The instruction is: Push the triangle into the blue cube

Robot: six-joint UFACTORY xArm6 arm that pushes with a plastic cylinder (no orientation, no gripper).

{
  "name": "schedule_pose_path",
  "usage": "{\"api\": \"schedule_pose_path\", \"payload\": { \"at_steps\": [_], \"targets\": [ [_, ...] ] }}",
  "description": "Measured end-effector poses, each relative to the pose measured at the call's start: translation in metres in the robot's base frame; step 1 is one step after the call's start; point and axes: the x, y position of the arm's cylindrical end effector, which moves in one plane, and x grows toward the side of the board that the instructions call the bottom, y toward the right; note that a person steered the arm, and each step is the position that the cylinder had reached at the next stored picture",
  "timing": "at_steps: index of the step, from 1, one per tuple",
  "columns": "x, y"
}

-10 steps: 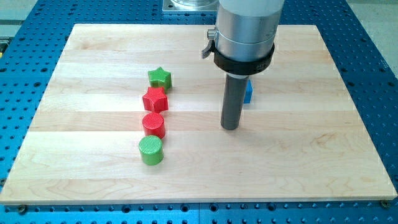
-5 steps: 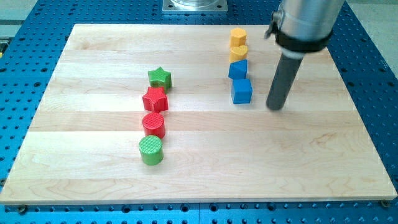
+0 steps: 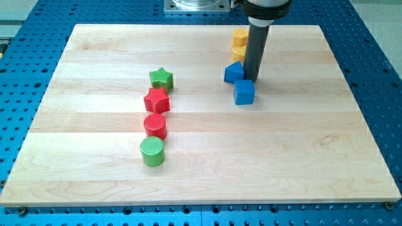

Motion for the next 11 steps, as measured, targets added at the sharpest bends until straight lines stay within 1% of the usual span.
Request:
{"api": "schedule_pose_path", "payload": {
  "at_steps": [1, 2, 3, 4, 5, 6, 7, 8, 9, 10, 11],
  "targets": [
    [-0.016, -0.019],
    [0.005, -0.028],
    [0.007, -0.025],
    [-0.008, -0.052],
    [0.025, -0.055],
    [0.033, -0.018],
    [-0.004, -0.042],
    [0.016, -0.080],
    [0.037, -0.077],
    [0.059, -0.027],
    [0.032, -0.052]
  ]
}}
